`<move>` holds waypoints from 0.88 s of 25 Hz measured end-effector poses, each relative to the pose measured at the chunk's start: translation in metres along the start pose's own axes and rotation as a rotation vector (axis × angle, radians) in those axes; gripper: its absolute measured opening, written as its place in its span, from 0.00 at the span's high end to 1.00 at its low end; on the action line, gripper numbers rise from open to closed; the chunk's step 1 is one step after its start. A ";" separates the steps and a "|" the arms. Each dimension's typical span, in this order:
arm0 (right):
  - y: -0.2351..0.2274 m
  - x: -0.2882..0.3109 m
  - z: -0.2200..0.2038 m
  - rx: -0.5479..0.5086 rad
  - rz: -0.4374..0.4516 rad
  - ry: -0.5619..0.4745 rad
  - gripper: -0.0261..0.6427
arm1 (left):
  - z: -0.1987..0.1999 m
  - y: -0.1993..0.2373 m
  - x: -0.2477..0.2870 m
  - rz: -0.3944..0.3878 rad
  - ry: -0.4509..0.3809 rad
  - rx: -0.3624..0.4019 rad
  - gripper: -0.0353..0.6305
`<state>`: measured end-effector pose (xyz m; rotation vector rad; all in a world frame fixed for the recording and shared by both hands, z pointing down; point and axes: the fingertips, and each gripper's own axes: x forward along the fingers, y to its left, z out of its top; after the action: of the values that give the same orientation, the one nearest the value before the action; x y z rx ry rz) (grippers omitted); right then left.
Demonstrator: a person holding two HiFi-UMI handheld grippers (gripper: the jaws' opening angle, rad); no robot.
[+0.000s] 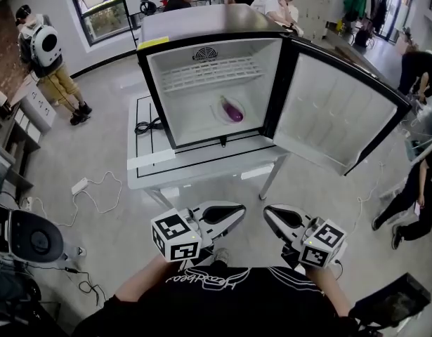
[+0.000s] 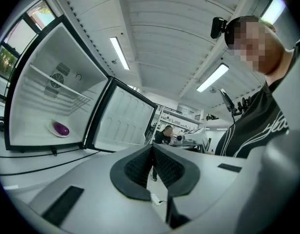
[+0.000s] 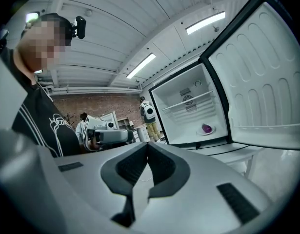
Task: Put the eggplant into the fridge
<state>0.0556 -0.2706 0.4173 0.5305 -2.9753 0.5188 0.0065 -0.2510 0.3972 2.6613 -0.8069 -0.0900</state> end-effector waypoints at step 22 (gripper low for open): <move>0.095 -0.096 -0.006 -0.108 0.052 -0.082 0.95 | -0.025 -0.133 -0.021 0.073 -0.050 0.072 0.94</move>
<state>0.1129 -0.1534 0.3799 0.4779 -3.0802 0.3452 0.0627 -0.1285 0.3723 2.7032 -0.9397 -0.1113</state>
